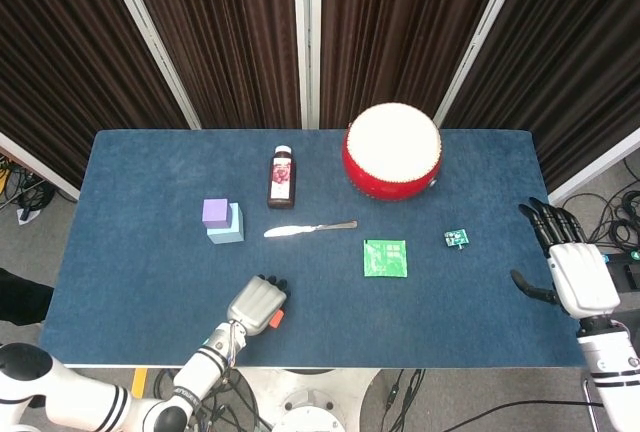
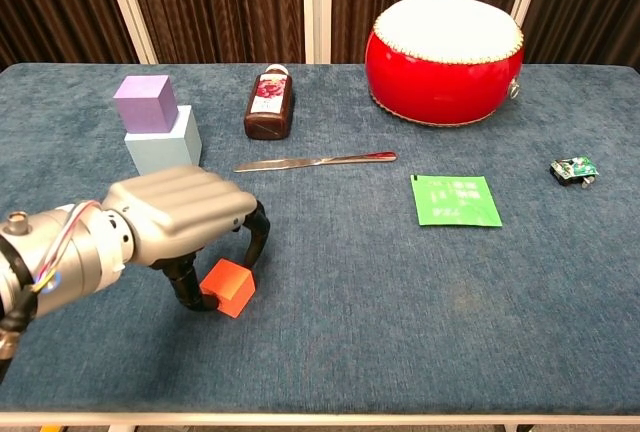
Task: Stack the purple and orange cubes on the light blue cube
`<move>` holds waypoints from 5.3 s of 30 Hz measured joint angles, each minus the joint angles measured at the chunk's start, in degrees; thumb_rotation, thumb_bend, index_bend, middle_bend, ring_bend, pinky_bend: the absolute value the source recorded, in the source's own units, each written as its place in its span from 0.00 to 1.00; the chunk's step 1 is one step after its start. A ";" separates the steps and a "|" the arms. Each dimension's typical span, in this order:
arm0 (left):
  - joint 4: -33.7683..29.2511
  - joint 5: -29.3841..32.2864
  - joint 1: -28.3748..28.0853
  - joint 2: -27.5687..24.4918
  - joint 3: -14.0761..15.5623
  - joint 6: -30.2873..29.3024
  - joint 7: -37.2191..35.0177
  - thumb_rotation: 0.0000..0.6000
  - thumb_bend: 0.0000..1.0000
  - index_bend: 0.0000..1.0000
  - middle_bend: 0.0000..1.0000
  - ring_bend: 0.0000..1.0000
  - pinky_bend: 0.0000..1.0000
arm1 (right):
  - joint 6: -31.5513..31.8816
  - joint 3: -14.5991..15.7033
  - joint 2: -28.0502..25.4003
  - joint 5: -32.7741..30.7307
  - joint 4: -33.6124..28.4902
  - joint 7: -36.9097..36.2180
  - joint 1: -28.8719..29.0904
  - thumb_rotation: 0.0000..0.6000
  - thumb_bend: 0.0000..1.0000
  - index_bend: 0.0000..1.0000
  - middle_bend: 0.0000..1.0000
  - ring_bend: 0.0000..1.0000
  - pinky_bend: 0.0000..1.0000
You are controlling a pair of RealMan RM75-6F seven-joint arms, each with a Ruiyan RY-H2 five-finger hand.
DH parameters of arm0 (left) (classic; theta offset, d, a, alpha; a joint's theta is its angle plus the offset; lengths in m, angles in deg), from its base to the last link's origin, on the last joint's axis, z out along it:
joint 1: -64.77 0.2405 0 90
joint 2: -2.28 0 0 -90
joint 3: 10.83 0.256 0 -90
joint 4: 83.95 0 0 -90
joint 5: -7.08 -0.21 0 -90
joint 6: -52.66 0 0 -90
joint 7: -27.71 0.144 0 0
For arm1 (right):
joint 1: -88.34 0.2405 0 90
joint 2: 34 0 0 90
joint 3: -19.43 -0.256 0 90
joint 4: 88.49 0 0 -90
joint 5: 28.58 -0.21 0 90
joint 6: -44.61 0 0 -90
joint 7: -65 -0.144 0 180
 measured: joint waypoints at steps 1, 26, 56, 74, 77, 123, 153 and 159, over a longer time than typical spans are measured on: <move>0.02 0.04 0.00 0.00 -0.03 -0.02 -0.04 1.00 0.25 0.54 0.39 0.33 0.44 | 0.00 -0.01 -0.03 -0.02 0.00 -0.05 -0.01 1.00 0.20 0.00 0.00 0.00 0.00; -13.77 2.75 2.48 -12.64 -0.65 -11.00 1.88 1.00 0.28 0.57 0.40 0.33 0.44 | -0.03 -0.03 -0.16 0.19 0.33 -0.78 -0.11 1.00 0.20 0.00 0.00 0.00 0.00; -6.67 35.12 -10.16 -25.78 -22.46 -4.68 -2.25 1.00 0.28 0.57 0.41 0.34 0.45 | -0.70 0.13 1.35 0.31 0.43 2.21 0.64 1.00 0.20 0.00 0.00 0.00 0.00; 2.49 43.54 -15.36 -22.54 -20.84 1.10 -5.28 1.00 0.28 0.57 0.41 0.34 0.44 | -0.98 0.14 1.68 0.02 0.22 3.20 0.93 1.00 0.20 0.00 0.00 0.00 0.00; 2.57 43.42 -15.40 -22.43 -20.17 1.06 -5.71 1.00 0.28 0.57 0.41 0.34 0.44 | -0.90 0.17 1.66 0.13 0.15 3.25 0.90 1.00 0.20 0.00 0.00 0.00 0.00; 7.76 40.27 -16.39 -21.18 -14.53 4.65 -8.31 1.00 0.28 0.56 0.41 0.33 0.44 | -1.54 0.09 1.90 -1.10 0.15 4.11 1.20 1.00 0.20 0.00 0.00 0.00 0.00; -12.45 24.69 -13.64 -30.86 -15.11 -11.52 -10.28 1.00 0.13 0.25 0.30 0.25 0.33 | 0.19 0.49 0.85 1.18 -0.07 1.95 0.26 1.00 0.20 0.00 0.00 0.00 0.00; -13.04 2.09 -6.92 -31.87 -7.54 -19.94 -11.35 1.00 0.13 0.25 0.30 0.24 0.31 | 0.17 0.71 1.16 1.84 -0.01 2.26 0.30 1.00 0.20 0.00 0.00 0.00 0.00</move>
